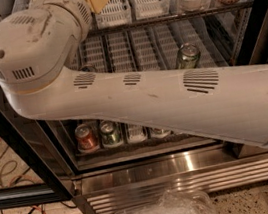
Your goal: Pick blue plastic bottle from top shelf of fridge
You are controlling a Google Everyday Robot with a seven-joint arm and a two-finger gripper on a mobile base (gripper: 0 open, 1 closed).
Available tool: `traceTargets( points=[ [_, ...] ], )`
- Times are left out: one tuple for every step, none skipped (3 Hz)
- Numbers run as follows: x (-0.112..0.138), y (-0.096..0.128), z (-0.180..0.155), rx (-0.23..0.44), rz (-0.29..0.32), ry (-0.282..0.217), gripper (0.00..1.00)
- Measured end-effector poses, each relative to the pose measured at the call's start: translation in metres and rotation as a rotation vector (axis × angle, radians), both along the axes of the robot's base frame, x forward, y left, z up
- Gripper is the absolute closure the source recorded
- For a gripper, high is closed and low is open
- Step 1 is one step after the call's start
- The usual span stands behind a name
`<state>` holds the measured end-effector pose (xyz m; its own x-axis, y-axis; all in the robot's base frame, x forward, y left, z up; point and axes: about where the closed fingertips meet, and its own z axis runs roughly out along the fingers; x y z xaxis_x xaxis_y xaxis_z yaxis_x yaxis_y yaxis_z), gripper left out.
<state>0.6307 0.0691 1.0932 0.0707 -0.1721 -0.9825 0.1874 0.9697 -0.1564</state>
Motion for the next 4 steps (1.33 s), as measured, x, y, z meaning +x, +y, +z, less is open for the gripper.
traceTargets(
  points=[
    [0.0048, 0.0017, -0.0056, 0.051, 0.005, 0.022, 0.09],
    [0.0096, 0.0043, -0.0084, 0.083, 0.014, 0.037, 0.28],
    [0.0102, 0.0035, -0.0083, 0.049, 0.010, 0.044, 0.51],
    [0.0102, 0.0035, -0.0083, 0.049, 0.010, 0.044, 0.74]
  ],
)
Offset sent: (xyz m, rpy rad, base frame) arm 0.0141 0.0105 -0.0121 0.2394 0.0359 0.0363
